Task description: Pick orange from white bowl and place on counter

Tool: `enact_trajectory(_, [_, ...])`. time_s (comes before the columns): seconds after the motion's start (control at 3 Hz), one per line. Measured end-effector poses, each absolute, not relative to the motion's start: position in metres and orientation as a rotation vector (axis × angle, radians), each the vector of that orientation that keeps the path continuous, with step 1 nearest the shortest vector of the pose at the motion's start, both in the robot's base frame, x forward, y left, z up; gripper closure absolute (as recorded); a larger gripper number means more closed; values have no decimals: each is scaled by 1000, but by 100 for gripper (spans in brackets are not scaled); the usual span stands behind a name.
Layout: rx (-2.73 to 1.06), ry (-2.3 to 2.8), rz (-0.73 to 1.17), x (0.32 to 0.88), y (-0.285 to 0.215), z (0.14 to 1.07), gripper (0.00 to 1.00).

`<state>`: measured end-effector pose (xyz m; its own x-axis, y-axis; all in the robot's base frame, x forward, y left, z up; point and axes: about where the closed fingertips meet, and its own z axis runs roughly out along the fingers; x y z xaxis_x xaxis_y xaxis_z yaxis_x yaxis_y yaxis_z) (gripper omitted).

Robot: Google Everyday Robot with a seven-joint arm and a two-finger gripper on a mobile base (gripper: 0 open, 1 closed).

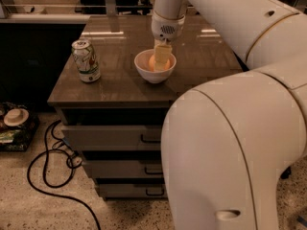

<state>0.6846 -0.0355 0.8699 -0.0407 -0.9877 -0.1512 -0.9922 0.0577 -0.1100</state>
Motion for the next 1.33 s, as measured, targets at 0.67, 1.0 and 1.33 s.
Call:
enact_trajectory(0.67, [-2043, 2127, 61, 686, -34, 861, 91])
enact_trajectory(1.0, [-2043, 2127, 61, 686, -34, 863, 100])
enact_trajectory(1.33, [-2037, 2117, 59, 688, -33, 863, 100])
